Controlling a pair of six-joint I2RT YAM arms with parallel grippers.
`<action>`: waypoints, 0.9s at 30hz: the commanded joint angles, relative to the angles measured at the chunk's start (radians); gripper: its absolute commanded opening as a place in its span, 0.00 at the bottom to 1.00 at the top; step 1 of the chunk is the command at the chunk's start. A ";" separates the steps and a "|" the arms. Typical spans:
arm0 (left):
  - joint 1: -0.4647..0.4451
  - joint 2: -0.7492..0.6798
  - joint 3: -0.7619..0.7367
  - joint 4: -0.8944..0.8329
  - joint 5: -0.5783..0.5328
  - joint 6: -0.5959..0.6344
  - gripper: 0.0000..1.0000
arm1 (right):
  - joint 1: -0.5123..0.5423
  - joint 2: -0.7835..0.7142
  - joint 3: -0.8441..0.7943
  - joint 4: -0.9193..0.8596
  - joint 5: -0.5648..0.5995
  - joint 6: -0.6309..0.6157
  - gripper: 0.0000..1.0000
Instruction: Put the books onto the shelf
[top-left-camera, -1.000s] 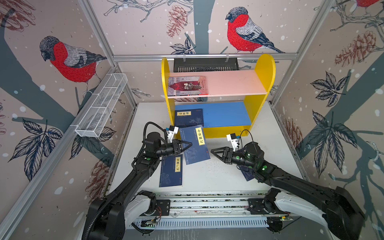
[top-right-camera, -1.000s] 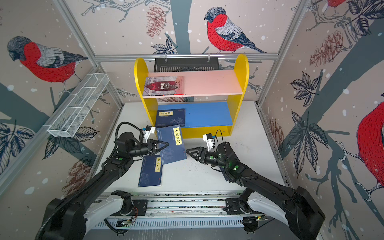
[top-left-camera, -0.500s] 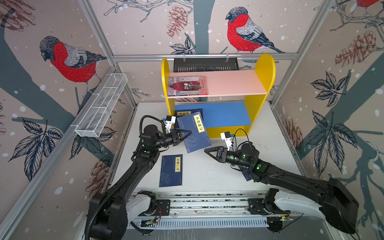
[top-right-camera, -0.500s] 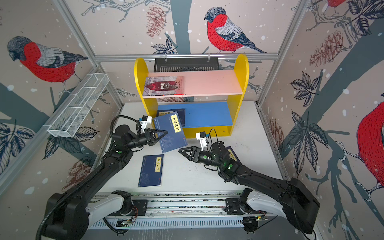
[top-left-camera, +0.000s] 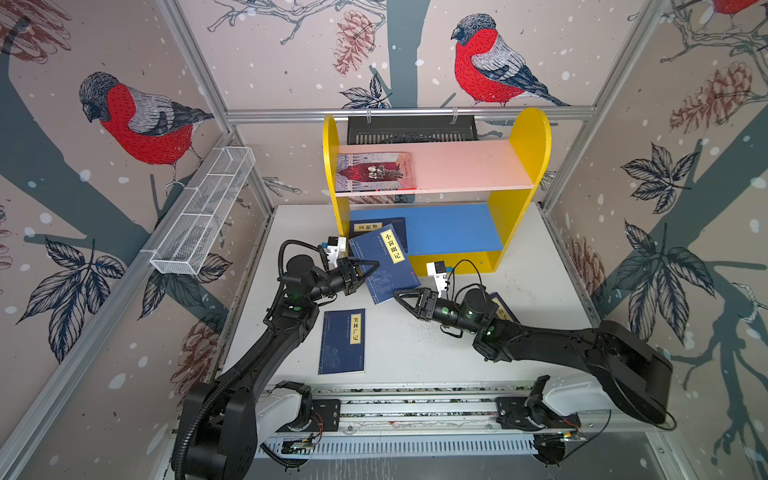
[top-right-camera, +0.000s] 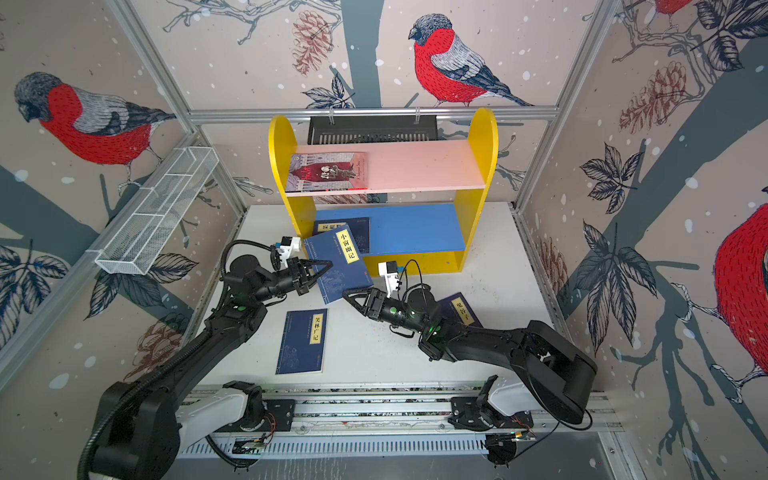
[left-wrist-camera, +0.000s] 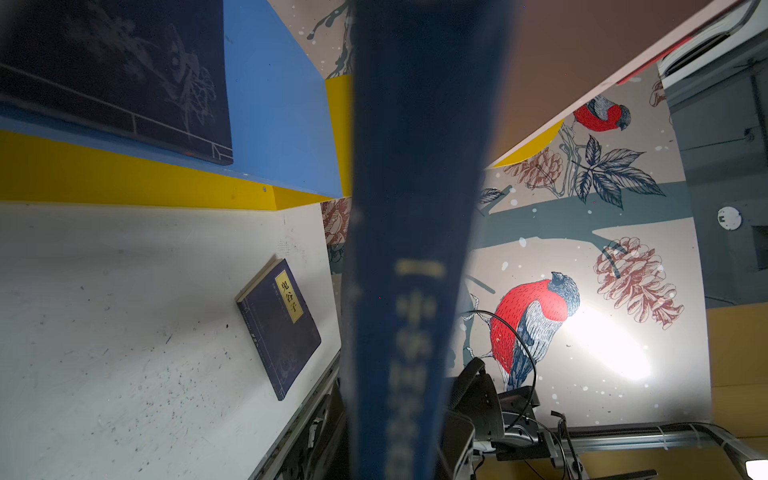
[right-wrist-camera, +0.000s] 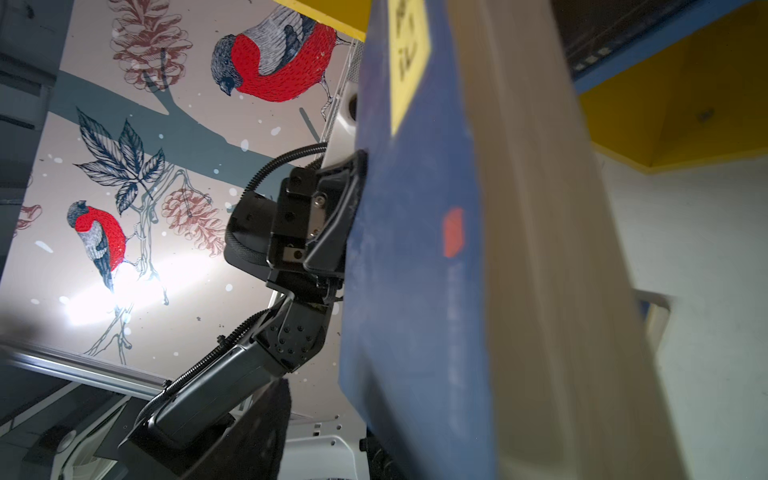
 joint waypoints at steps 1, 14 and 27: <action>0.007 -0.013 -0.007 0.106 0.003 -0.038 0.00 | 0.003 0.016 0.011 0.102 0.046 0.024 0.70; 0.008 -0.020 -0.030 0.147 0.013 -0.068 0.00 | -0.006 0.075 0.047 0.108 0.116 0.005 0.48; 0.008 -0.055 -0.066 0.104 0.013 -0.022 0.29 | -0.052 0.115 0.058 0.151 0.027 0.020 0.03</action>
